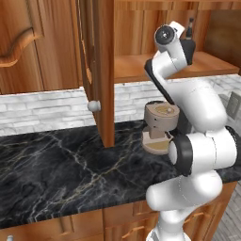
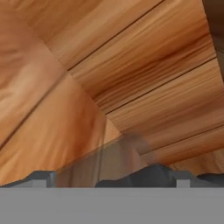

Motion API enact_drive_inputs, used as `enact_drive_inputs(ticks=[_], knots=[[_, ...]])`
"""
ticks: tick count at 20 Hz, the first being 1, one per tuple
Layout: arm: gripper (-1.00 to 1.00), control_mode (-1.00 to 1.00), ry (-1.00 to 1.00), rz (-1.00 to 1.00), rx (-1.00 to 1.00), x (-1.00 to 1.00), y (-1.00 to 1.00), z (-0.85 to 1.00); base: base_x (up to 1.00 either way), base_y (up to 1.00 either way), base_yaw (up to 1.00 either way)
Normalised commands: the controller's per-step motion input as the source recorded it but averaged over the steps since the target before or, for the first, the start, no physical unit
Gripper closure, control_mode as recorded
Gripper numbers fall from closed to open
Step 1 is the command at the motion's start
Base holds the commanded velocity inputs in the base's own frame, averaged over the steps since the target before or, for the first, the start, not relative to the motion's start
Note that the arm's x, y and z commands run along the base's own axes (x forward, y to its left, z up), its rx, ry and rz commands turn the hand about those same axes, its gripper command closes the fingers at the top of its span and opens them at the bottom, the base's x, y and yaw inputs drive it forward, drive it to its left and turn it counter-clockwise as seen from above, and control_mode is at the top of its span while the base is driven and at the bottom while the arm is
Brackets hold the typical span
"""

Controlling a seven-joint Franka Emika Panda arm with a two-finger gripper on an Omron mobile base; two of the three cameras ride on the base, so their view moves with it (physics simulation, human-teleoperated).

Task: There is a bowl on the dining counter. Grab a lemon wedge from the fridge and place it in the bowl. Then get the liquor bottle and glass cup from the cabinet and place them next to the bowl.

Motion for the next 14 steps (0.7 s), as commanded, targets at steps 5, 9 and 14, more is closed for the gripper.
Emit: enact_drive_inputs(ticks=[5, 9, 14], knots=[[-1.0, -1.0, 0.11, 0.0, -0.02, 0.2, 0.0, -0.12, 0.0, 0.0, 0.0], [-1.0, -1.0, 0.09, 0.0, -0.02, 0.15, 0.0, -0.11, 0.0, 0.0, 0.0], [-1.0, -1.0, 0.07, 0.0, -0.03, -0.02, 0.0, -0.2, 0.0, 0.0, 0.0]])
